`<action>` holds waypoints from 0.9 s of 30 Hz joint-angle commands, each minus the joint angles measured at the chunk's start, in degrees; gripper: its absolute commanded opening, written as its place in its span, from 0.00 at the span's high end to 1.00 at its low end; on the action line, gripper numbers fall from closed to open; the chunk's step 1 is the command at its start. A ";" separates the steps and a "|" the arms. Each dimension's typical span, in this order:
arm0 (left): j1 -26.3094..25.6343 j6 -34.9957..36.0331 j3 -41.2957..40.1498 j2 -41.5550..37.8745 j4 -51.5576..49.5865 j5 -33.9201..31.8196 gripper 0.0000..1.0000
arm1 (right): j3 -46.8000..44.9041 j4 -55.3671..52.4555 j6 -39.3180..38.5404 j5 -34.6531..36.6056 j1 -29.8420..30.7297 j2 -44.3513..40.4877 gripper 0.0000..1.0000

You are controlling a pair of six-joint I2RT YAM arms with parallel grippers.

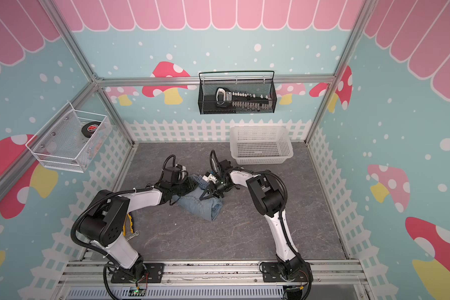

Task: Roll up the long pants
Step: Roll the long pant at the center of the board.

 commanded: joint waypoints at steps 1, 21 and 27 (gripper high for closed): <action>2.08 0.80 0.25 -0.85 -7.20 -2.58 0.77 | -4.85 -0.03 1.42 2.85 -0.12 2.90 1.00; 4.61 9.14 11.14 10.10 -14.54 -6.53 0.77 | -6.45 -6.88 -2.32 9.48 -0.60 0.70 1.00; 4.68 8.99 9.46 11.74 -12.74 -5.47 0.78 | -1.31 -9.41 -8.66 28.63 5.36 -7.50 0.62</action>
